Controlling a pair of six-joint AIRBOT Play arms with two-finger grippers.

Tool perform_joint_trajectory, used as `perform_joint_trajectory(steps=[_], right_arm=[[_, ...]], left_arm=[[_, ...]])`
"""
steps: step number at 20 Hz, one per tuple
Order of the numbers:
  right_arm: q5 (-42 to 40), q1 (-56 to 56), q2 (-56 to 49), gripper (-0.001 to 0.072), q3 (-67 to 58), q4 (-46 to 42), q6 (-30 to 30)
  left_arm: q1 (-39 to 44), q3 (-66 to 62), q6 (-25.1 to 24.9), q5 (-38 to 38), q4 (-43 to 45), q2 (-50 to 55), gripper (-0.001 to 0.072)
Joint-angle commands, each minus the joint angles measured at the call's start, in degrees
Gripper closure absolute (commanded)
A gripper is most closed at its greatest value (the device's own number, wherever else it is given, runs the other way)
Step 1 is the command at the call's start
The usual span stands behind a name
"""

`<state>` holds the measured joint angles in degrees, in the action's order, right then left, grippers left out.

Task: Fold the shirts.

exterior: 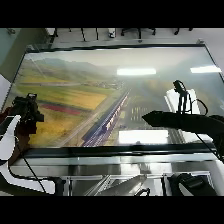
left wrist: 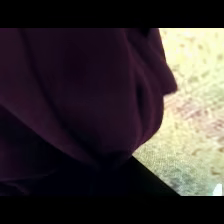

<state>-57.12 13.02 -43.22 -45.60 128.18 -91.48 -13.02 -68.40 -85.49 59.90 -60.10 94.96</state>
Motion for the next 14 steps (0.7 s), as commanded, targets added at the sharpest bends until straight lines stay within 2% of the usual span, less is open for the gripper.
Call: perform_joint_trajectory(steps=[1, 4, 8, 12, 14], right_arm=[[0.0, 0.0, 0.0, 0.0687, 0.0, 0.0, 0.0], [0.0, 0.0, 0.0, 0.0686, 0.0, 0.0, 0.0], [0.0, 0.0, 0.0, 0.0687, 0.0, 0.0, 0.0], [0.1, 0.0, 0.0, 0.0686, 0.0, 0.0, 0.0], [0.2, 0.0, 0.0, 0.0686, 0.0, 0.5, 0.0]], left_arm=[[0.9, -6.6, -0.2, 4.3, 0.0, 1.7, 0.0693], [5.5, -13.3, -0.9, 8.0, -2.2, -3.1, 0.0693], [16.3, -25.1, -2.7, 13.7, -14.8, -14.2, 0.0693], [29.8, -33.2, -2.6, 13.7, -29.5, -22.3, 0.0693], [36.5, -32.9, -2.0, 13.6, -33.1, -23.3, 0.0693]])
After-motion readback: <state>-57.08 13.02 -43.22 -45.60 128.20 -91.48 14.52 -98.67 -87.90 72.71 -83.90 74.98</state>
